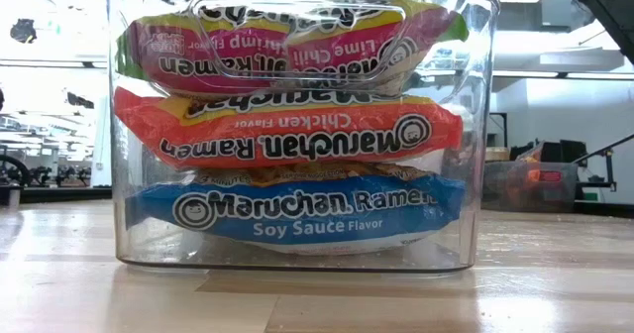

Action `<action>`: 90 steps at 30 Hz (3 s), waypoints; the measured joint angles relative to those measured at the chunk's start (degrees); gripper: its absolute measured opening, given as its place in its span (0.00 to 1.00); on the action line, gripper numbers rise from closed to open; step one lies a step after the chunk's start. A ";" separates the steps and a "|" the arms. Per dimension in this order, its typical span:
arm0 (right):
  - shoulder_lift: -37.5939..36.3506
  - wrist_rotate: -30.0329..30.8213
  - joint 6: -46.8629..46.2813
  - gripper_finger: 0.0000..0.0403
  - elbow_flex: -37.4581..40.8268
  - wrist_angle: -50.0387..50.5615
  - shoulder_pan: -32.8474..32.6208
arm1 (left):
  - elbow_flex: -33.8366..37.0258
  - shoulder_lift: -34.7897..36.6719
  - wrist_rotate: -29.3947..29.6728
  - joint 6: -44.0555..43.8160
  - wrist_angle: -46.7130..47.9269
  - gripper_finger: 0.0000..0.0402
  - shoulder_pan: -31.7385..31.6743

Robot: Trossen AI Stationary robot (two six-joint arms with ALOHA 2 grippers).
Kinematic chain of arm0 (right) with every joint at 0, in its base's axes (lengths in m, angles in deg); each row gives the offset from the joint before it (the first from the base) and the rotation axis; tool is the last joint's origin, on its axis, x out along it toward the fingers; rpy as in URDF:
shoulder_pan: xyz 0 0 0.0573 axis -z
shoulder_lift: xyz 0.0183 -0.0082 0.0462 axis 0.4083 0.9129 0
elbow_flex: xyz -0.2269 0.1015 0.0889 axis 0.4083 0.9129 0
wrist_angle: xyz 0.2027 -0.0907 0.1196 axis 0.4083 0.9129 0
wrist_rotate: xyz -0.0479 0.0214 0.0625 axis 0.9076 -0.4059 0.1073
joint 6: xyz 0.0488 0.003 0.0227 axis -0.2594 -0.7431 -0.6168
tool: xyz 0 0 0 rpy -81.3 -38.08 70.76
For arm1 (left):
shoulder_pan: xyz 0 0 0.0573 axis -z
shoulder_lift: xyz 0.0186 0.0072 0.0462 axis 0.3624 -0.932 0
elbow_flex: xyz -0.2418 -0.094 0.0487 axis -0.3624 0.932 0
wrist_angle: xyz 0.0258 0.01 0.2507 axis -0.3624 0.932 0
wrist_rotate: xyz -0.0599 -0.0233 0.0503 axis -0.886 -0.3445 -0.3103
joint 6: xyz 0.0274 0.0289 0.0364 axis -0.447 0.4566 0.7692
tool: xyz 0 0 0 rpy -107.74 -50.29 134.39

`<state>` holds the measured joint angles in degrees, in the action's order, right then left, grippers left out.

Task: Pick & Place Food Item
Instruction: Put the red noodle pack into the transparent bin

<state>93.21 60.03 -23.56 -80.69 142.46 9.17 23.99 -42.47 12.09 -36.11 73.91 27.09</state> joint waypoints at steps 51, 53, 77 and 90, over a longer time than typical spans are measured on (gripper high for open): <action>12.64 -6.93 7.32 0.45 13.82 -4.28 1.50 | 0.04 -3.16 -6.49 -7.44 2.81 0.37 -4.00; 12.66 -6.59 7.50 0.42 13.92 -4.22 1.41 | 0.04 -3.16 -6.50 -7.44 2.81 0.37 -4.00; 8.60 -3.22 8.19 0.00 14.19 -4.95 -0.27 | 0.04 -3.16 -8.52 -7.53 2.79 0.37 -3.61; 0.64 -3.91 -1.42 0.00 14.14 0.41 -2.00 | 0.04 -3.16 -9.02 -7.44 2.80 0.37 -3.60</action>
<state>93.84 56.12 -24.98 -66.55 142.87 7.17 24.03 -45.63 3.07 -43.55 76.72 23.49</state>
